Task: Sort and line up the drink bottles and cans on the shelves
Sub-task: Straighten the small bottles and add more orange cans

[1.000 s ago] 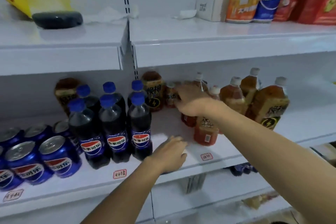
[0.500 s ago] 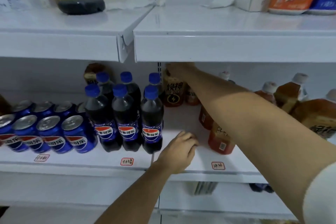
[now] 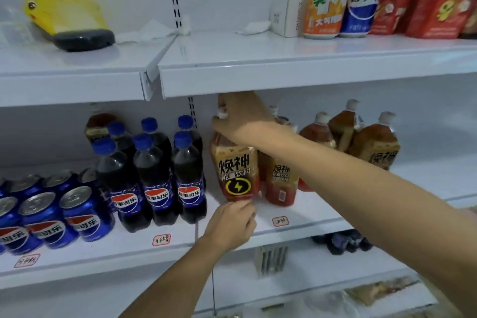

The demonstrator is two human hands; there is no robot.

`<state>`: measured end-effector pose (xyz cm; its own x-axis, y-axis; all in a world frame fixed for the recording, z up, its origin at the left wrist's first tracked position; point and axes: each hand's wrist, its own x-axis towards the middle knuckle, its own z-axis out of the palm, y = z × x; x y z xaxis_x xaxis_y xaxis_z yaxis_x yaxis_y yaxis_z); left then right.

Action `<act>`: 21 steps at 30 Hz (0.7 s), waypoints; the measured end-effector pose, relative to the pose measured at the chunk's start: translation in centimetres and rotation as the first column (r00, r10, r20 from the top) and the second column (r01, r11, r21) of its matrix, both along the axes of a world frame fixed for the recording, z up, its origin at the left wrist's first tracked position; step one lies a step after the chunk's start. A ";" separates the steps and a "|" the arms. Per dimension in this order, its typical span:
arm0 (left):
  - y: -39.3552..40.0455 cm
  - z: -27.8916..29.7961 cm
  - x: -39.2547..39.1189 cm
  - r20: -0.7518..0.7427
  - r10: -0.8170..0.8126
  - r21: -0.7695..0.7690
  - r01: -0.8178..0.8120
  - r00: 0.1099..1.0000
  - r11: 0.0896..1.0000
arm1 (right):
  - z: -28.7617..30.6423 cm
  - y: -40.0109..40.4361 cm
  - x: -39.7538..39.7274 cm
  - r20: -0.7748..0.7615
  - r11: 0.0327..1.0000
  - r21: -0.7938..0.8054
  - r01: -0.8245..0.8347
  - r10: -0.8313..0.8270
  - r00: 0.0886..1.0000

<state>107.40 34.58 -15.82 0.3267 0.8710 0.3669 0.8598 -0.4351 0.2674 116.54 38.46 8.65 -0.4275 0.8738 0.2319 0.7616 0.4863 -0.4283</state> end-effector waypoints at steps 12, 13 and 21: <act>-8.0 4.1 1.3 0.816 0.019 -0.347 0.464 0.577 0.815 | -1.0 -8.5 9.1 -0.400 0.956 0.184 0.228 -0.139 0.906; -8.0 4.2 2.6 0.814 0.002 -0.350 0.487 0.581 0.800 | -1.1 -8.6 10.0 -0.398 0.953 0.180 0.243 -0.156 0.904; -6.2 5.9 13.8 0.846 -0.006 -0.334 0.540 0.532 0.772 | -1.4 -7.2 21.0 -0.420 0.896 0.131 0.424 -0.337 0.842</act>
